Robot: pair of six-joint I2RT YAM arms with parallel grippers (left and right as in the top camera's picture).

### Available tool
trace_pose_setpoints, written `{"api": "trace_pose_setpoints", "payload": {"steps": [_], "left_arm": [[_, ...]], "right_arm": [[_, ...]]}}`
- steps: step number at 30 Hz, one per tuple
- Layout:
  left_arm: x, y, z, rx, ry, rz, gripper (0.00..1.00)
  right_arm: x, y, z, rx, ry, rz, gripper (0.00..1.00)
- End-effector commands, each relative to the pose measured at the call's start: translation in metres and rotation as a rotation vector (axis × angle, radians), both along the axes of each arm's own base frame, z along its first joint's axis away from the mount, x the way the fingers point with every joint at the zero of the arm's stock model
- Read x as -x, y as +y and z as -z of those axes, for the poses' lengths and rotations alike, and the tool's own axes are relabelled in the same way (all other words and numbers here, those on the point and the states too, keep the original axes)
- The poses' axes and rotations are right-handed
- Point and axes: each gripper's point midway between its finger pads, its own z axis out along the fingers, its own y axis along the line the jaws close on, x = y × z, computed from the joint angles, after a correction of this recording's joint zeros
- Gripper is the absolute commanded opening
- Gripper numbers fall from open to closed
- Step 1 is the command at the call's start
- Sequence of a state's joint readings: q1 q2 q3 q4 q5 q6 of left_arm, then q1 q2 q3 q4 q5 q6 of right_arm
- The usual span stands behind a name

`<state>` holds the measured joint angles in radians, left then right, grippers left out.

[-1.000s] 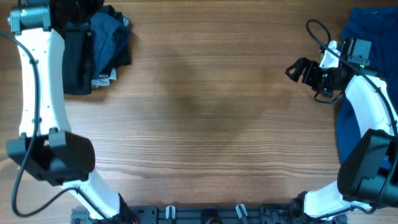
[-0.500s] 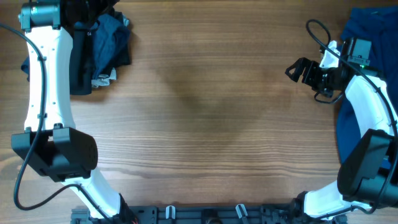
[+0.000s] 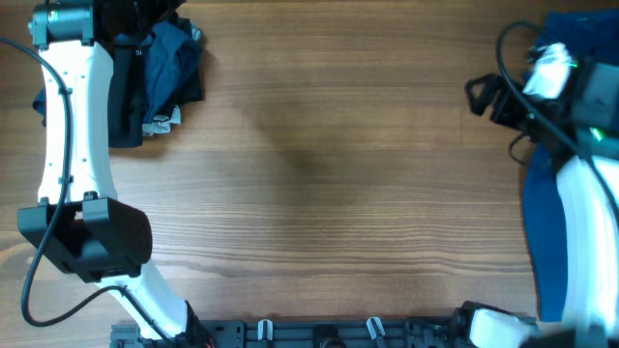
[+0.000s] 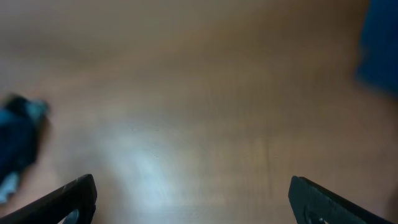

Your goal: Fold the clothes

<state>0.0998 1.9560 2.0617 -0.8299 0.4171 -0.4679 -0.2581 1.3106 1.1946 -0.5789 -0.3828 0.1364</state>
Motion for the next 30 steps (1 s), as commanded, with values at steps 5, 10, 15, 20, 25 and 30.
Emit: {"api": "trace_pose_setpoints", "payload": {"steps": [5, 10, 15, 20, 25, 30], "left_arm": [[0.000, -0.003, 0.002, 0.000, 0.002, 0.015, 1.00], [0.000, -0.003, 0.002, 0.000, 0.002, 0.015, 1.00], [0.000, -0.003, 0.002, 0.000, 0.002, 0.015, 1.00], [0.000, -0.003, 0.002, 0.000, 0.002, 0.015, 1.00], [0.000, -0.003, 0.002, 0.000, 0.002, 0.015, 1.00], [0.000, -0.003, 0.002, 0.000, 0.002, 0.015, 1.00]], "right_arm": [[0.098, 0.017, -0.179, 0.208, -0.568, 0.098, 1.00], [0.183, 0.041, -0.194, 0.215, -0.767, 0.082, 1.00], [0.214, 0.053, -0.129, 0.181, -0.802, 0.036, 1.00], [0.197, 0.053, -0.064, 0.141, -0.799, 0.037, 1.00], [0.171, 0.053, -0.041, 0.143, -0.881, 0.034, 1.00], [0.155, 0.052, -0.010, 0.145, -0.928, 0.037, 1.00]]}}
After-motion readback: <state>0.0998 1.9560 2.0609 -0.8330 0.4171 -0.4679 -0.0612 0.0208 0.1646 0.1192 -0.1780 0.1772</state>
